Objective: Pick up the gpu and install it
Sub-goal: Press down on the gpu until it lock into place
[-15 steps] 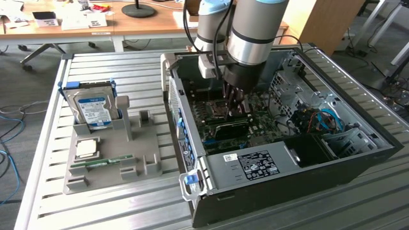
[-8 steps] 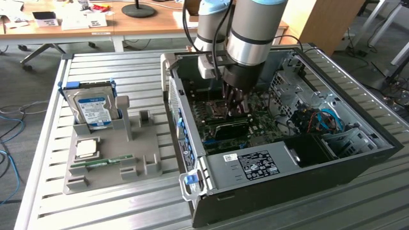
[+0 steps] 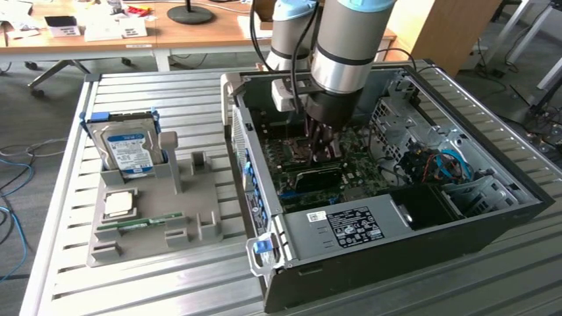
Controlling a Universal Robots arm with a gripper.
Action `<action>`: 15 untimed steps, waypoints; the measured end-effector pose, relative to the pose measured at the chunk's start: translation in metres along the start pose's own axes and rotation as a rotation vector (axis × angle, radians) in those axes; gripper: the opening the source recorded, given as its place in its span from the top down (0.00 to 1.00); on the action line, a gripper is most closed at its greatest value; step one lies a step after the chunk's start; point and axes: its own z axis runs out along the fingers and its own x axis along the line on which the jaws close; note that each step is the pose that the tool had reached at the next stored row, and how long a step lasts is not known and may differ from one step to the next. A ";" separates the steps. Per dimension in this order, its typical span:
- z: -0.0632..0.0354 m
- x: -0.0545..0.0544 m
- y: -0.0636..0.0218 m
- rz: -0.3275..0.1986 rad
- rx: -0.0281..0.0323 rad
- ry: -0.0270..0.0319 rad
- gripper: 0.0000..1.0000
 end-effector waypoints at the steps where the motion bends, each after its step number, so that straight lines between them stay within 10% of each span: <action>1: 0.0002 0.000 0.0006 0.000 0.0001 -0.0001 0.89; 6: 0.0022 0.000 0.0017 0.000 0.0000 -0.0002 0.89; 7: 0.0098 -0.001 0.0013 0.000 -0.0055 0.0103 0.89; 15: 0.0098 -0.001 0.0013 0.000 -0.0055 0.0103 0.89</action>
